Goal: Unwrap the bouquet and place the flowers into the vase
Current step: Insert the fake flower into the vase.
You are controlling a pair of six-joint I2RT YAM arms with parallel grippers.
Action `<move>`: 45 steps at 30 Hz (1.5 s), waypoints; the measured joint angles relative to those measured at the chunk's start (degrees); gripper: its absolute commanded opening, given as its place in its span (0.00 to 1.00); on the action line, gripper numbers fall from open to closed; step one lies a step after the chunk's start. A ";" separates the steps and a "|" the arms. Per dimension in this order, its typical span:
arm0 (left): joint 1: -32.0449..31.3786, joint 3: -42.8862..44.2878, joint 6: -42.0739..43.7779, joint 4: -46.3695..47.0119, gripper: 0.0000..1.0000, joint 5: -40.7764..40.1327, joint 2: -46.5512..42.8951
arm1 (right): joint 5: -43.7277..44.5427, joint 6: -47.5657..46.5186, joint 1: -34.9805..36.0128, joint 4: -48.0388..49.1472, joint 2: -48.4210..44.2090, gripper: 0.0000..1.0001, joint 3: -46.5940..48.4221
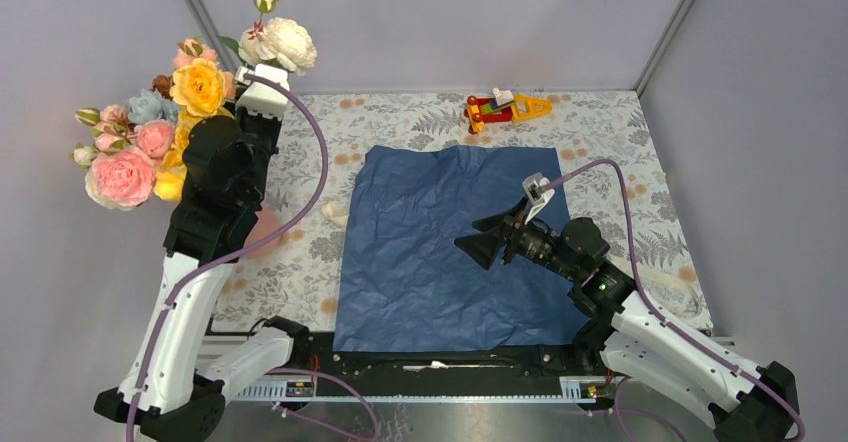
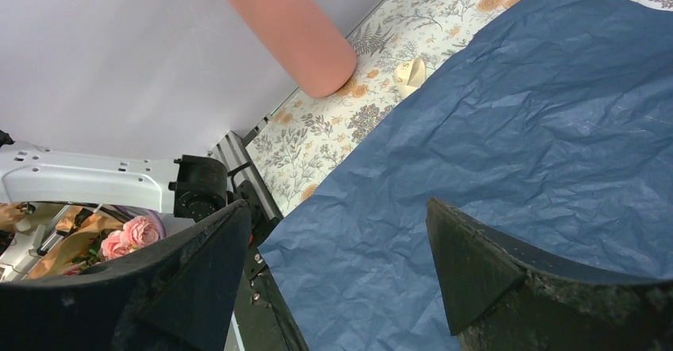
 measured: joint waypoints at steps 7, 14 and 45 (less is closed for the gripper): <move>1.57 -1.73 -1.66 0.20 0.00 0.68 0.20 | 0.00 0.02 0.00 0.00 0.04 0.87 -0.39; 2.10 -2.43 -1.79 0.70 0.00 0.66 0.39 | 0.00 0.15 0.00 0.02 0.42 0.87 -0.42; 2.19 -3.15 -2.54 0.13 0.44 5.99 -1.14 | -0.02 0.63 0.00 1.27 0.61 0.87 -0.90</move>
